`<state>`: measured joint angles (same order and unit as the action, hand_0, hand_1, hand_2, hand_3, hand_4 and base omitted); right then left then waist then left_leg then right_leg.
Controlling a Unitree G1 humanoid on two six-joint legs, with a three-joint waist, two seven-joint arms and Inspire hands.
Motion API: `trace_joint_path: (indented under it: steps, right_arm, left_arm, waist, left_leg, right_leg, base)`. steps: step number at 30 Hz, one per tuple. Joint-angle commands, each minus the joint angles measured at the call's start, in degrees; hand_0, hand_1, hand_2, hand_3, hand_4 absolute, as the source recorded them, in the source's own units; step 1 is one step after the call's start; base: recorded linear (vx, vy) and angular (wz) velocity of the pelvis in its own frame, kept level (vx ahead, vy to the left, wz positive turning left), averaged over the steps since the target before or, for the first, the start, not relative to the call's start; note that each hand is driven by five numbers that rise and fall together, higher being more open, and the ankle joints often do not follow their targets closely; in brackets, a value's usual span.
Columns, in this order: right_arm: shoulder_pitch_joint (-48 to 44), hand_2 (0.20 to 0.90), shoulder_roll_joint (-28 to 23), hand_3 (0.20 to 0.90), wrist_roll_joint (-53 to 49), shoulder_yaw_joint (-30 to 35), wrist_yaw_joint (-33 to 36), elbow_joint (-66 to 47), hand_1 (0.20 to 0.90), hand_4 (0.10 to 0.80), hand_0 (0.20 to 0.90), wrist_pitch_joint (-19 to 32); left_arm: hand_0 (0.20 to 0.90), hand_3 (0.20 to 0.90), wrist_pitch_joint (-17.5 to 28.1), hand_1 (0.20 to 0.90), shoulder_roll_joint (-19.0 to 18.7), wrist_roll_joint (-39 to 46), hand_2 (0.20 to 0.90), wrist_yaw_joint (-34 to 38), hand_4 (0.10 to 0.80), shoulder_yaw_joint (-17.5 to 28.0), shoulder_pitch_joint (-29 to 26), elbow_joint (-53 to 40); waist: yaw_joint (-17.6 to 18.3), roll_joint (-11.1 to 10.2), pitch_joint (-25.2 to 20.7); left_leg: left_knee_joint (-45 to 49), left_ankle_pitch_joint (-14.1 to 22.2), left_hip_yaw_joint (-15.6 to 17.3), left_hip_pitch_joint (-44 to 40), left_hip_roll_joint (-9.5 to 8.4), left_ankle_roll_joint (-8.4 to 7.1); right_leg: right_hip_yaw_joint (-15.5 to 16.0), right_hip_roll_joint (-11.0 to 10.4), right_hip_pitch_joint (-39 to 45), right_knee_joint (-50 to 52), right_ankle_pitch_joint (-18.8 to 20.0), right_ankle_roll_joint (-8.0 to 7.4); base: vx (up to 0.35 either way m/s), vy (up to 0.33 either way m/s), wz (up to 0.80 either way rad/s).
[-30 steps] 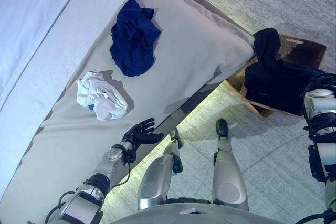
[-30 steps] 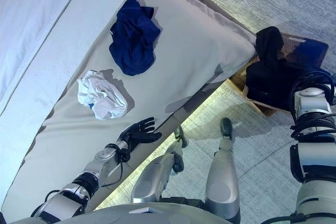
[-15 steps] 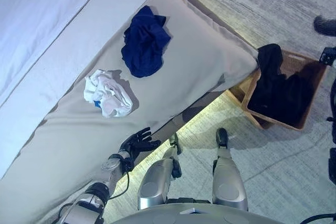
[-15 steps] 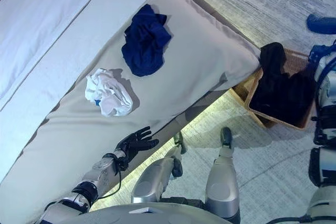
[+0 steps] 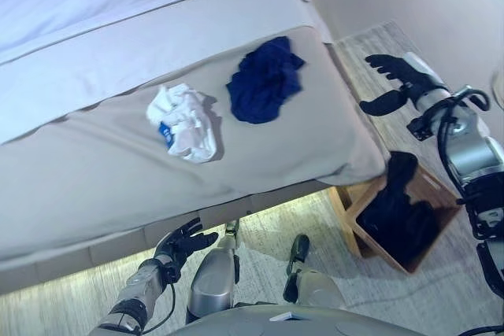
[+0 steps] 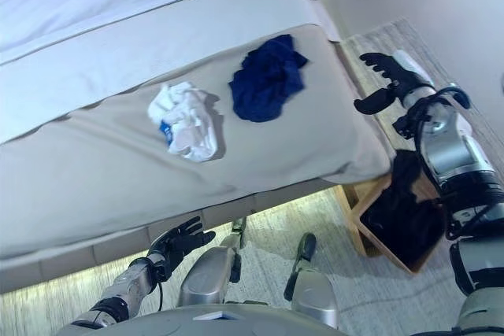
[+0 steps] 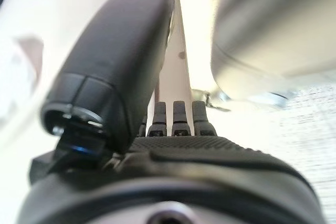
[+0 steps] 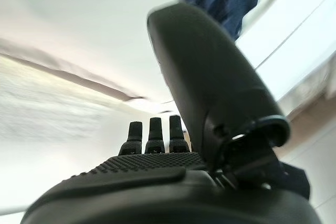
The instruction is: Pick up the clothes from the bed and place them into the basket
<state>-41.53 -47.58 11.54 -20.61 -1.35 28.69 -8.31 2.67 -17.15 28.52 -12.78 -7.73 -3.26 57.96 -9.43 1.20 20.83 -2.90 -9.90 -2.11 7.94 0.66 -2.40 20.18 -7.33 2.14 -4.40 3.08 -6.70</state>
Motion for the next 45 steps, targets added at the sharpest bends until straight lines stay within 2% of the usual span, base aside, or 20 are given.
trace_joint_path:
  steps: [1, 3, 5, 6, 10, 12, 14, 19, 23, 24, 25, 26, 30, 31, 33, 34, 35, 36, 40, 45]
  right_arm:
    - [-15.1, 0.900, 1.2, 0.900, 11.9, -4.7, 15.1, 4.8, 0.900, 0.800, 0.900, 0.3]
    - [-20.8, 0.900, 2.0, 0.900, 16.4, -8.7, 18.9, 10.4, 0.900, 0.800, 0.900, -3.2]
    - [-24.9, 0.900, 2.7, 0.900, 17.7, -12.0, 17.7, 15.7, 0.900, 0.800, 0.900, -8.8]
    - [-26.0, 0.900, 3.0, 0.900, 17.6, -12.9, 17.4, 18.1, 0.900, 0.800, 0.900, -9.5]
    - [-30.1, 0.900, 5.4, 0.900, 19.7, -17.2, 7.8, 33.3, 0.900, 0.800, 0.900, -17.2]
    - [-30.3, 0.900, 5.6, 0.900, 20.7, -18.8, 0.3, 38.0, 0.900, 0.800, 0.900, -21.3]
    - [-29.7, 0.900, 5.6, 0.900, 17.5, -18.0, -2.1, 40.6, 0.900, 0.800, 0.900, -23.5]
    - [-28.3, 0.900, 7.1, 0.900, 20.5, -15.2, -7.5, 45.7, 0.900, 0.800, 0.900, -25.2]
    - [-28.7, 0.900, 9.0, 0.900, 21.4, -15.6, -14.9, 47.4, 0.900, 0.800, 0.900, -23.6]
    - [-28.7, 0.900, 9.2, 0.900, 20.2, -16.0, -13.7, 47.3, 0.900, 0.800, 0.900, -22.2]
    - [-28.8, 0.368, 9.3, 0.280, 17.0, -16.2, -9.5, 46.9, 0.368, 0.180, 0.368, -19.9]
    - [-29.7, 0.300, 9.4, 0.200, 12.0, -16.2, -3.2, 45.8, 0.300, 0.100, 0.300, -17.7]
    - [-33.1, 0.300, 9.2, 0.200, 2.3, -14.0, 16.2, 36.8, 0.300, 0.100, 0.300, -12.1]
    - [-33.3, 0.300, 9.0, 0.200, 2.0, -13.7, 18.5, 35.9, 0.300, 0.100, 0.300, -10.7]
    - [-33.5, 0.300, 6.7, 0.200, -0.1, -11.8, 29.6, 24.4, 0.300, 0.100, 0.300, -8.0]
    - [-32.1, 0.300, 4.2, 0.200, 0.6, -8.3, 33.5, 14.7, 0.300, 0.100, 0.300, -7.3]
    - [-30.7, 0.300, 3.5, 0.200, 0.6, -6.7, 34.4, 11.6, 0.300, 0.100, 0.300, -7.7]
    - [-28.4, 0.300, 2.3, 0.200, 1.8, -3.1, 38.3, 6.1, 0.300, 0.100, 0.300, -5.0]
    - [-14.5, 0.300, -0.8, 0.200, 8.0, 12.2, 45.0, -17.5, 0.300, 0.100, 0.300, -1.0]
    - [-3.1, 0.300, -3.5, 0.200, 12.7, 21.2, 50.9, -30.7, 0.300, 0.100, 0.300, 1.5]
  left_arm:
    - [0.900, 0.900, 0.9, 0.900, -5.5, 0.4, 0.900, -0.2, 0.800, -3.9, -0.8, 1.2]
    - [0.900, 0.900, 0.3, 0.900, -6.3, 1.9, 0.900, 0.2, 0.800, -4.5, -2.0, 1.2]
    - [0.900, 0.900, -0.1, 0.900, -7.0, 3.2, 0.900, 0.2, 0.800, -4.8, -2.7, 1.0]
    - [0.900, 0.900, -0.1, 0.900, -7.2, 3.5, 0.900, 0.1, 0.800, -4.8, -2.8, 0.8]
    - [0.900, 0.900, 0.0, 0.900, -8.0, 5.8, 0.900, -0.2, 0.800, -4.1, -2.9, -0.5]
    - [0.900, 0.900, 0.6, 0.900, -8.2, 6.2, 0.900, -0.7, 0.800, -3.6, -2.6, -0.9]
    - [0.900, 0.900, 0.9, 0.900, -8.4, 6.3, 0.900, -1.5, 0.800, -3.2, -2.1, -1.7]
    - [0.900, 0.900, 2.0, 0.900, -7.9, 5.8, 0.900, -1.9, 0.800, -3.8, -1.7, -5.0]
    - [0.900, 0.900, 1.6, 0.900, -8.4, 5.5, 0.900, -1.6, 0.800, -4.7, -2.3, -7.3]
    - [0.900, 0.900, 1.3, 0.900, -8.7, 5.6, 0.900, -1.3, 0.800, -4.9, -2.5, -7.6]
    - [0.900, 0.900, 0.7, 0.900, -9.0, 5.8, 0.900, -1.0, 0.800, -4.9, -2.8, -8.0]
    - [0.900, 0.900, 0.3, 0.900, -9.3, 6.0, 0.900, -0.7, 0.800, -5.1, -3.1, -8.0]
    - [0.900, 0.900, 1.4, 0.900, -10.0, 5.9, 0.900, -0.4, 0.800, -3.9, -2.2, -6.6]
    - [0.900, 0.900, 1.6, 0.900, -10.0, 5.8, 0.900, -0.4, 0.800, -3.7, -2.0, -6.3]
    - [0.900, 0.900, 3.4, 0.900, -9.7, 5.5, 0.900, -0.1, 0.800, -2.6, 0.1, -5.4]
    - [0.900, 0.900, 4.1, 0.900, -8.8, 5.0, 0.900, 0.3, 0.800, -1.2, 1.6, -4.6]
    - [0.900, 0.900, 4.3, 0.900, -8.7, 4.7, 0.900, 0.4, 0.800, -0.9, 2.1, -4.3]
    - [0.900, 0.900, 4.5, 0.900, -8.1, 4.0, 0.900, 0.6, 0.800, -0.1, 2.7, -3.6]
    - [0.900, 0.900, 4.2, 0.900, -6.0, 0.6, 0.900, 0.2, 0.800, 2.8, 5.1, -1.2]
    - [0.900, 0.900, 2.8, 0.900, -3.4, -4.6, 0.900, 0.4, 0.800, 4.1, 7.1, 0.0]
  waist:
    - [-5.6, -2.8, 0.5]
    - [-8.1, -2.3, 2.0]
    - [-10.2, -1.6, 3.2]
    - [-10.8, -1.4, 3.5]
    - [-15.1, -1.4, 5.5]
    - [-16.8, -1.7, 6.4]
    - [-17.7, -1.8, 7.0]
    - [-19.9, -1.5, 8.9]
    - [-20.8, -1.9, 9.0]
    - [-20.8, -2.2, 9.0]
    - [-20.7, -2.4, 9.0]
    - [-20.5, -2.7, 9.0]
    - [-19.1, -4.3, 8.9]
    - [-18.9, -4.5, 8.9]
    - [-17.0, -5.6, 8.3]
    - [-14.9, -6.4, 7.2]
    - [-14.6, -6.6, 6.8]
    - [-13.1, -6.9, 5.9]
    - [-7.6, -6.9, 1.3]
    - [-3.0, -6.0, -5.0]
  left_leg:
    - [8.5, 11.3, -0.2, 2.6, -3.84, 3.49]
    - [8.8, 12.0, -2.1, 4.0, -4.14, 3.54]
    - [9.4, 11.3, -3.6, 6.0, -4.45, 3.83]
    - [9.4, 11.1, -4.0, 6.7, -4.55, 3.90]
    - [8.2, 8.9, -6.3, 10.2, -4.52, 3.88]
    - [7.7, 8.2, -7.3, 11.7, -4.46, 3.89]
    - [7.9, 7.7, -7.9, 13.4, -4.66, 3.94]
    - [8.7, 6.6, -9.1, 16.8, -4.87, 3.67]
    - [7.8, 6.0, -9.9, 17.6, -4.61, 3.34]
    - [7.6, 6.1, -10.0, 17.4, -4.45, 3.27]
    - [7.6, 6.2, -10.1, 17.0, -4.30, 3.20]
    - [7.7, 6.6, -10.3, 16.5, -4.19, 3.07]
    - [8.4, 8.4, -9.6, 13.9, -3.14, 2.81]
    - [8.4, 8.5, -9.5, 13.6, -3.01, 2.78]
    - [7.5, 9.2, -8.3, 11.2, -2.04, 2.64]
    - [6.5, 9.8, -7.3, 9.3, -1.54, 2.65]
    - [6.1, 9.9, -6.8, 8.4, -1.35, 2.67]
    - [5.4, 10.4, -5.9, 7.0, -1.07, 2.80]
    - [4.9, 11.0, -2.5, 2.6, -1.09, 3.66]
    - [3.3, 12.3, 1.9, -2.9, -0.91, 3.75]
  right_leg:
    - [2.0, -0.8, -7.0, 12.6, -5.8, 3.54]
    - [2.6, -1.5, -7.7, 15.4, -7.6, 3.57]
    - [3.8, -2.7, -9.2, 18.3, -8.2, 3.82]
    - [4.2, -3.0, -9.7, 19.1, -8.4, 3.85]
    - [7.9, -4.4, -11.6, 20.4, -8.5, 3.44]
    - [9.7, -4.8, -12.2, 20.7, -8.5, 3.13]
    - [10.6, -4.9, -13.3, 21.4, -8.8, 3.04]
    - [12.6, -5.1, -15.0, 23.3, -9.8, 2.98]
    - [13.7, -4.6, -15.5, 22.4, -9.2, 2.36]
    - [13.7, -4.4, -15.2, 21.8, -9.0, 2.20]
    - [13.7, -4.1, -14.9, 21.4, -8.8, 2.05]
    - [13.3, -3.8, -14.5, 21.1, -8.7, 2.00]
    - [11.0, -2.4, -12.9, 20.3, -8.3, 2.00]
    - [10.8, -2.2, -12.7, 20.2, -8.3, 1.99]
    - [8.8, -1.2, -11.4, 18.9, -8.0, 1.85]
    - [7.1, -0.4, -10.5, 17.7, -8.0, 1.71]
    - [6.4, -0.2, -10.0, 17.3, -8.0, 1.70]
    - [5.1, 0.2, -9.3, 16.5, -8.1, 1.68]
    - [1.5, 1.3, -6.6, 12.9, -7.0, 2.00]
    - [-1.8, 2.5, -2.9, 9.3, -6.9, 1.76]
  base:
    - [0.038, 0.107, 0.65]
    - [0.037, 0.087, 0.59]
    - [-0.009, 0.105, 0.51]
    - [-0.003, 0.090, 0.58]
    - [-0.007, 0.010, 0.54]
    - [-0.001, -0.039, 0.40]
    - [0.007, -0.032, 0.22]
    - [0.032, -0.075, 0.22]
    - [0.022, -0.114, 0.11]
    - [0.024, -0.116, 0.07]
    - [0.033, -0.100, 0.04]
    - [0.033, -0.094, 0.01]
    - [0.022, -0.080, -0.13]
    - [0.017, -0.055, -0.19]
    - [0.019, -0.053, -0.38]
    - [0.031, -0.029, -0.52]
    - [0.043, -0.004, -0.38]
    - [0.039, 0.003, -0.40]
    - [-0.016, 0.022, -0.40]
    - [0.070, -0.036, -0.59]
